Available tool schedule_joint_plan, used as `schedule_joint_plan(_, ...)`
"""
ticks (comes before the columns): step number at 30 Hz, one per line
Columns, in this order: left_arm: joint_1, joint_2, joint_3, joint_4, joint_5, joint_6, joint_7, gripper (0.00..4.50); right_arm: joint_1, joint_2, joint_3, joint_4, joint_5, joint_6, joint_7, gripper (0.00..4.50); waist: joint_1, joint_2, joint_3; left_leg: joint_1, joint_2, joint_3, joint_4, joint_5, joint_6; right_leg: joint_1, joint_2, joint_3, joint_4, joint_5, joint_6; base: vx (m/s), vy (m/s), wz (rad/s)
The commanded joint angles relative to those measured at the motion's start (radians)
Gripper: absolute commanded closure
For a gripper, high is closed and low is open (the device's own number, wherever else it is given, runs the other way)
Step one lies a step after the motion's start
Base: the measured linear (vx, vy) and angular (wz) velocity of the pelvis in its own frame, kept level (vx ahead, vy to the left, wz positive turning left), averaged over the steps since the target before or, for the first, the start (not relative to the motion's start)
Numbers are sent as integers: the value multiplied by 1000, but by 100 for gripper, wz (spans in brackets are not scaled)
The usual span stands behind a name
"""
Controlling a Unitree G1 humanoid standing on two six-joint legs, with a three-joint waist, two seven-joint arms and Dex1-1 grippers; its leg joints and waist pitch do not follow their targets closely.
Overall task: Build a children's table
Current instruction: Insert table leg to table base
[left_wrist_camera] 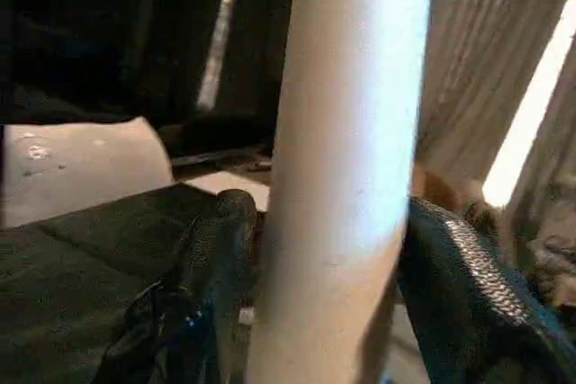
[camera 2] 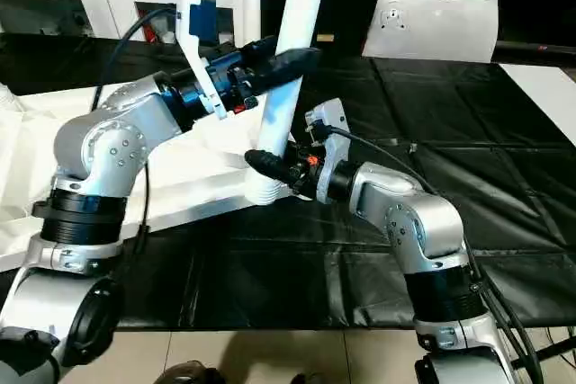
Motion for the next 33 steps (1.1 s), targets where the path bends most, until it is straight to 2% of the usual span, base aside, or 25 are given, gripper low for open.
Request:
schedule_joint_plan(1, 9, -5, -9, 6, 20, -4, 27, 228, -7, -5, -7, -4, -4, -21, 0, 257, -2, 0, -85, 27, 102, -54, -70, -150, -1, 51, -128, 81, -81, -305, -122, 0, 0, 0)
schedule_joint_plan(2, 10, -8, -4, 6, 18, 1, 34, 228, -8, -5, -7, -3, -6, -22, 0, 257, -3, 0, -85, 26, 102, -53, -70, -149, -1, 52, -128, 81, -79, -303, -123, 0, 0, 0)
schedule_joint_plan(3, 10, -9, -1, 6, 16, 6, 41, 254, -8, -5, -6, -3, -7, -23, 1, 257, -3, -1, -85, 26, 101, -53, -69, -148, 0, 52, -129, 81, -80, -302, -123, 0, 0, 0)
schedule_joint_plan(7, 11, -11, 0, 13, 17, 6, 51, 270, -8, -7, -5, -3, -12, -26, 5, 257, -3, -1, -85, 26, 100, -53, -68, -149, 4, 51, -128, 80, -83, -319, -119, 0, 0, 0)
schedule_joint_plan(16, 13, -18, -1, -7, 4, 4, 47, 273, -11, -9, 1, -3, -37, -36, 0, 259, -4, -3, -85, 25, 101, -53, -69, -144, 5, 51, -128, 80, -81, -310, -120, 0, 0, 0)
schedule_joint_plan(19, 13, -16, -8, -19, 3, 1, 39, 273, -16, -2, -12, 6, -24, -26, -1, 259, -4, -3, -85, 26, 100, -52, -68, -149, 5, 51, -129, 80, -83, -320, -120, 0, 0, 0)
schedule_joint_plan(20, 13, -16, -10, -22, 4, -1, 36, 273, -17, 0, -15, 8, -21, -24, -2, 203, -4, -3, -85, 26, 100, -52, -68, -149, 6, 51, -129, 80, -83, -322, -119, 0, 0, 0)
schedule_joint_plan(21, 14, -16, -12, -26, 4, -2, 34, 273, -20, 2, -20, 11, -16, -17, -2, 189, -4, -2, -84, 26, 100, -53, -68, -149, 5, 51, -129, 79, -84, -326, -118, 0, 0, 0)
schedule_joint_plan(25, 16, -13, -22, -43, -6, 1, 10, 273, -28, 0, -16, 19, -22, -12, 6, 169, -4, -3, -85, 27, 102, -53, -69, -145, 5, 50, -128, 80, -82, -318, -119, 0, 0, 0)
schedule_joint_plan(27, 19, -5, -37, -52, -4, -6, -14, 273, -33, -1, -11, 27, -29, -13, 6, 142, -4, -3, -84, 27, 100, -52, -69, -143, 5, 48, -128, 80, -81, -316, -121, 0, 0, 0)
schedule_joint_plan(33, 15, 8, -57, -59, 1, -9, -47, 273, -42, -6, -1, 44, -32, -15, 17, 127, -5, -6, -84, 25, 99, -51, -68, -142, 7, 50, -128, 80, -82, -332, -112, 0, 0, 0)
